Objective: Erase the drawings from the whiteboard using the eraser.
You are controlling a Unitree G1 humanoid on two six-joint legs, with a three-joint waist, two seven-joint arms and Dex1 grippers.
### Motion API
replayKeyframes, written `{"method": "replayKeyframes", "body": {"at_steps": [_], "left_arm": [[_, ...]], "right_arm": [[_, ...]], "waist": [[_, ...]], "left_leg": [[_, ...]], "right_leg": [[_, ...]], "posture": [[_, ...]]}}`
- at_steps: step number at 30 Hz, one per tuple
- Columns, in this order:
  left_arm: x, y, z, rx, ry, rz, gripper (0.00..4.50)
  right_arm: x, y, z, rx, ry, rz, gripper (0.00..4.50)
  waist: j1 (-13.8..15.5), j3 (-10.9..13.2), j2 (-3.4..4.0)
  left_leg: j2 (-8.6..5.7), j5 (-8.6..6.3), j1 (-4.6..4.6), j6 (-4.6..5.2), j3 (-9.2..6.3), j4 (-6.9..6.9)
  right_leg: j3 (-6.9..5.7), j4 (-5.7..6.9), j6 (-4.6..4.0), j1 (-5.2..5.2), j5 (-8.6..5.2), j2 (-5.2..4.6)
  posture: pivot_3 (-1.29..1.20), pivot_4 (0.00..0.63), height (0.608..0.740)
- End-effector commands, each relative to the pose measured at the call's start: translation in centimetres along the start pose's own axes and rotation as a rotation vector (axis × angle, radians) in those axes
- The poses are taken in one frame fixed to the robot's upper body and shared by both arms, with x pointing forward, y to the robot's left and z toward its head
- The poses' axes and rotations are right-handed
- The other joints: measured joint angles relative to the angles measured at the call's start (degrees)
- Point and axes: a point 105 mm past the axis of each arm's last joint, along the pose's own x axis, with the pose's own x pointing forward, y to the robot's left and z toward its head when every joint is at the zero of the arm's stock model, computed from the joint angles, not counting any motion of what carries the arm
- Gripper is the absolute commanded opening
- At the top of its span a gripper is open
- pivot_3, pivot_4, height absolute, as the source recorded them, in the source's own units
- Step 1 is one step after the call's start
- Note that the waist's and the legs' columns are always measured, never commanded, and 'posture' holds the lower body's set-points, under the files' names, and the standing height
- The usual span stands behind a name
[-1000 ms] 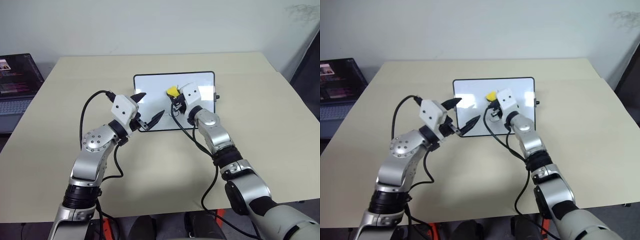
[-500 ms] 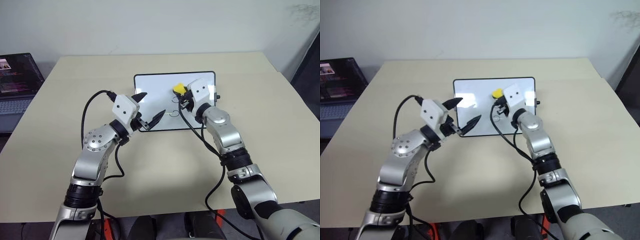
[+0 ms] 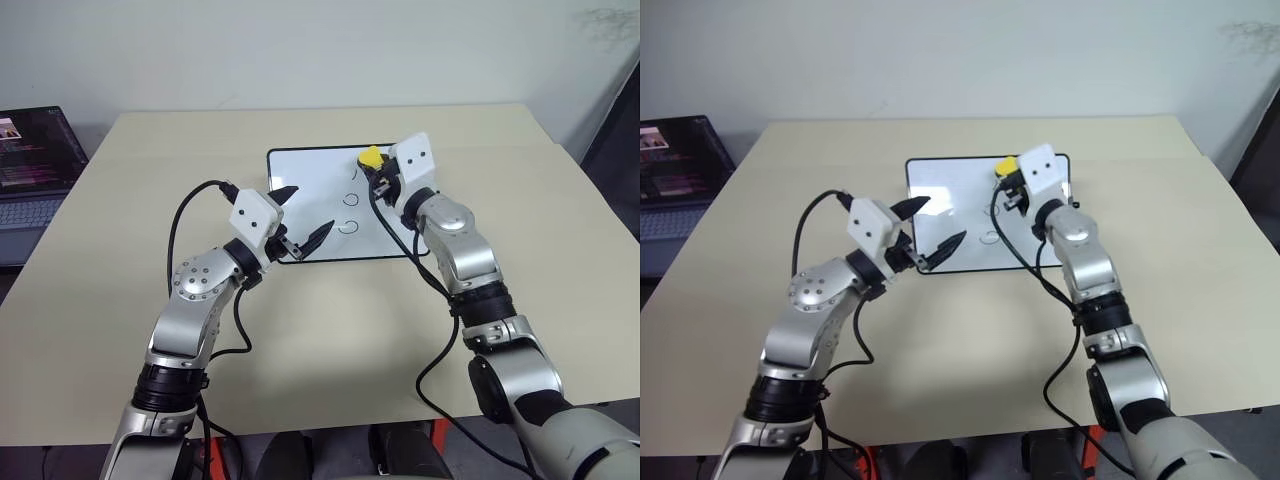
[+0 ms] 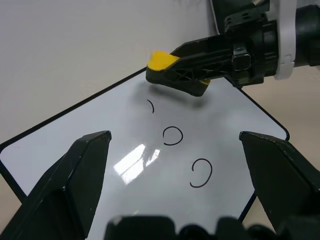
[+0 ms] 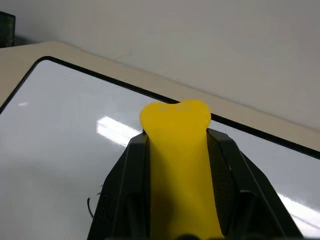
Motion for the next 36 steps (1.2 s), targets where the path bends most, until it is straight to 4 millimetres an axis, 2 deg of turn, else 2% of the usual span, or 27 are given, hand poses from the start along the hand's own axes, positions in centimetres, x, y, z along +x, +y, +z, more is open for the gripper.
{"method": "replayKeyframes", "body": {"at_steps": [1, 9, 18, 25, 36], "left_arm": [[0.0, 0.3, 1.4, 0.042, -0.048, 0.002, 4.5], [-0.1, 0.3, 1.5, 0.043, -0.047, 0.009, 4.5], [-0.2, 0.3, 1.6, 0.042, -0.049, 0.014, 4.5], [-0.2, 0.3, 1.6, 0.038, -0.051, 0.015, 4.5], [0.0, 0.2, 1.8, 0.034, -0.061, 0.015, 4.5]], "right_arm": [[0.5, -1.1, 1.2, -0.034, -0.051, -0.031, 1.24], [1.1, -1.2, 0.1, -0.036, -0.029, -0.034, 1.24], [1.2, 0.4, -0.6, -0.021, -0.025, -0.004, 1.24], [0.3, 2.0, -1.8, -0.012, 0.001, 0.046, 1.24], [-1.2, 3.0, -3.2, 0.006, 0.048, 0.068, 1.24]], "waist": [[0.0, 0.0, 0.0], [-0.08, 0.0, 0.0], [-0.08, 0.0, 0.0], [-0.02, 0.0, 0.0], [0.04, -0.01, 0.0]], "left_leg": [[-0.01, 0.0, 0.0, 0.0, 0.0, 0.0], [0.0, 0.0, 0.0, 0.0, 0.01, -0.01], [0.0, 0.0, 0.0, -0.01, 0.0, 0.0], [0.0, 0.0, 0.0, -0.01, 0.0, 0.0], [0.0, 0.0, 0.01, -0.01, 0.0, 0.02]], "right_leg": [[0.01, 0.0, 0.0, 0.0, 0.0, 0.0], [0.01, 0.0, 0.0, 0.0, 0.0, 0.0], [0.01, 0.02, 0.0, 0.0, 0.0, 0.0], [0.02, 0.02, 0.0, 0.0, 0.0, 0.0], [0.01, 0.03, 0.0, 0.0, 0.0, 0.0]], "posture": [[0.0, 0.15, 0.74], [0.0, 0.15, 0.74], [0.0, 0.15, 0.74], [0.0, 0.15, 0.74], [0.0, 0.15, 0.74]]}}
